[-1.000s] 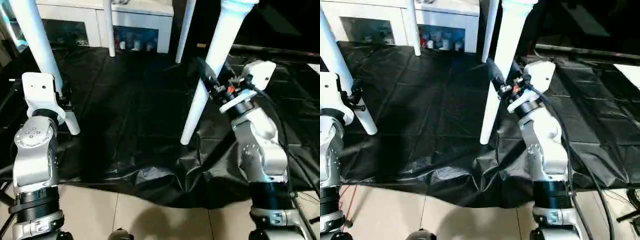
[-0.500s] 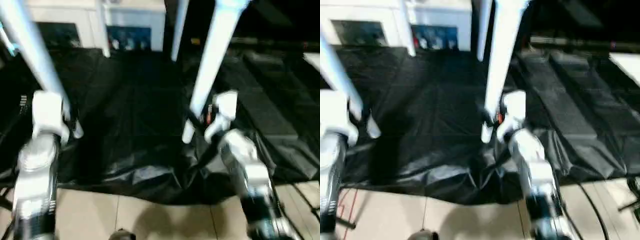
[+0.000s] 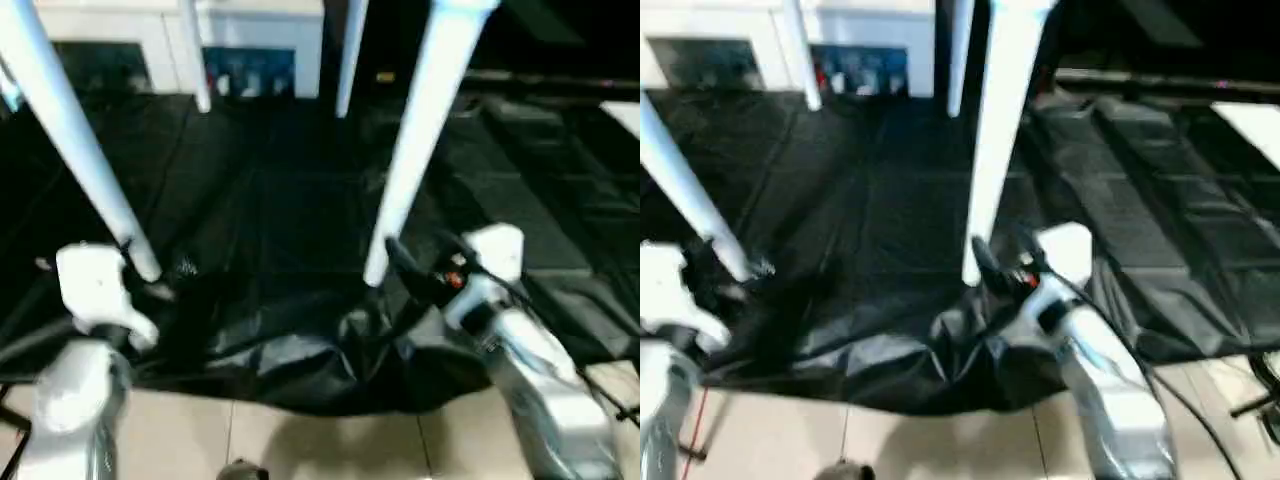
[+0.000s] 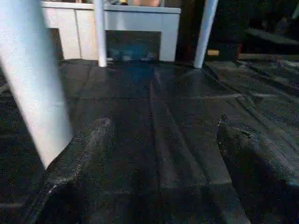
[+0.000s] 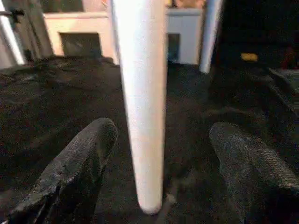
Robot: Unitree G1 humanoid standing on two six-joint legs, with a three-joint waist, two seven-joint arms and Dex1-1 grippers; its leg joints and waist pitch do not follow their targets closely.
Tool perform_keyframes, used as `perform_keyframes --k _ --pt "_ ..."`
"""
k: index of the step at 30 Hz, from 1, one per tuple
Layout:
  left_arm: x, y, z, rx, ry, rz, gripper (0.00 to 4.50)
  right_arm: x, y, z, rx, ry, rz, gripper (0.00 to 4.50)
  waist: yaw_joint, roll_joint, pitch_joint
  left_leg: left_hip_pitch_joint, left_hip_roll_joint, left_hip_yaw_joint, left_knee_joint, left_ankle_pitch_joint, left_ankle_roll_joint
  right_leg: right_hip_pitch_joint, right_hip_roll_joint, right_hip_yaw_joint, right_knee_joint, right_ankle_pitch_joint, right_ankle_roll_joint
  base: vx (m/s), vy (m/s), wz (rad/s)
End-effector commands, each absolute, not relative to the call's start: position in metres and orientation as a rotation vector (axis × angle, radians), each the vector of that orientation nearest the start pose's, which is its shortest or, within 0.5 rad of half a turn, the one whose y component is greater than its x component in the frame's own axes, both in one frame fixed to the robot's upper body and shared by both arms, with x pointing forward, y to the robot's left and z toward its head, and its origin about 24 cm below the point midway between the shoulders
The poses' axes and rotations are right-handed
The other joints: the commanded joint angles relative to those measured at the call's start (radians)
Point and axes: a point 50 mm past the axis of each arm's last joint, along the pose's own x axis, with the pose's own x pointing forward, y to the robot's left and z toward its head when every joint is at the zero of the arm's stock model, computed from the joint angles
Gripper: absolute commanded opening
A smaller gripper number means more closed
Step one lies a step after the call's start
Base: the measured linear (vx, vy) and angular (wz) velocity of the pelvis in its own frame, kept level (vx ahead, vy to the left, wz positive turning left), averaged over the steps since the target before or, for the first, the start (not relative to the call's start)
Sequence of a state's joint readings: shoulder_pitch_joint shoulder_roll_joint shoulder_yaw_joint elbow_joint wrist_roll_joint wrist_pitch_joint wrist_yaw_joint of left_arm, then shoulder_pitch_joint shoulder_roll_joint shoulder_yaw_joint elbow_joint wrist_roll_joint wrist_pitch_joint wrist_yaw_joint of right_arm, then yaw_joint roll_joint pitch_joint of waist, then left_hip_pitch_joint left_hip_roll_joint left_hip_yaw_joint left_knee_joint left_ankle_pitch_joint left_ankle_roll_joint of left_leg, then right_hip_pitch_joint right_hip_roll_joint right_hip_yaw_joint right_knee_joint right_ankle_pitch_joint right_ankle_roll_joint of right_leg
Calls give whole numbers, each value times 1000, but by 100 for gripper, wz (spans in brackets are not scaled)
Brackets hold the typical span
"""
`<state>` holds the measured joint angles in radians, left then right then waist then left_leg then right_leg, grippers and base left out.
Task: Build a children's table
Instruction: Flip table
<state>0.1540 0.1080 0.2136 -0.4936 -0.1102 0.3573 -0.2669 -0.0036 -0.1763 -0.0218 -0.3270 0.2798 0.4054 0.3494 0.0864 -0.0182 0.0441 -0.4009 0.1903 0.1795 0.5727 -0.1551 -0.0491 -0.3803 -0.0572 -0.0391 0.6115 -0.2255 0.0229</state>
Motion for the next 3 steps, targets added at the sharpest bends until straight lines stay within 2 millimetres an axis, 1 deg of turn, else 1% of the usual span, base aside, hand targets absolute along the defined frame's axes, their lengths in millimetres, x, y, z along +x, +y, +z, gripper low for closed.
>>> perform_keyframes --k 1,2,3 --pt "211 203 98 76 -4 -41 393 243 -157 89 95 68 406 368 -3 3 -35 32 42 -26 -80 -406 -58 4 -70 47 -109 -392 -19 0 0 0" --pt "210 202 97 81 4 -49 393 242 -157 87 94 77 405 368 -6 -4 -34 27 41 -28 -82 -404 -58 7 -70 44 -108 -398 -15 0 0 0" --pt "208 202 97 101 16 -50 393 240 -156 86 97 87 411 368 -7 -1 -36 29 41 -29 -81 -401 -60 5 -70 44 -106 -391 -16 0 0 0"
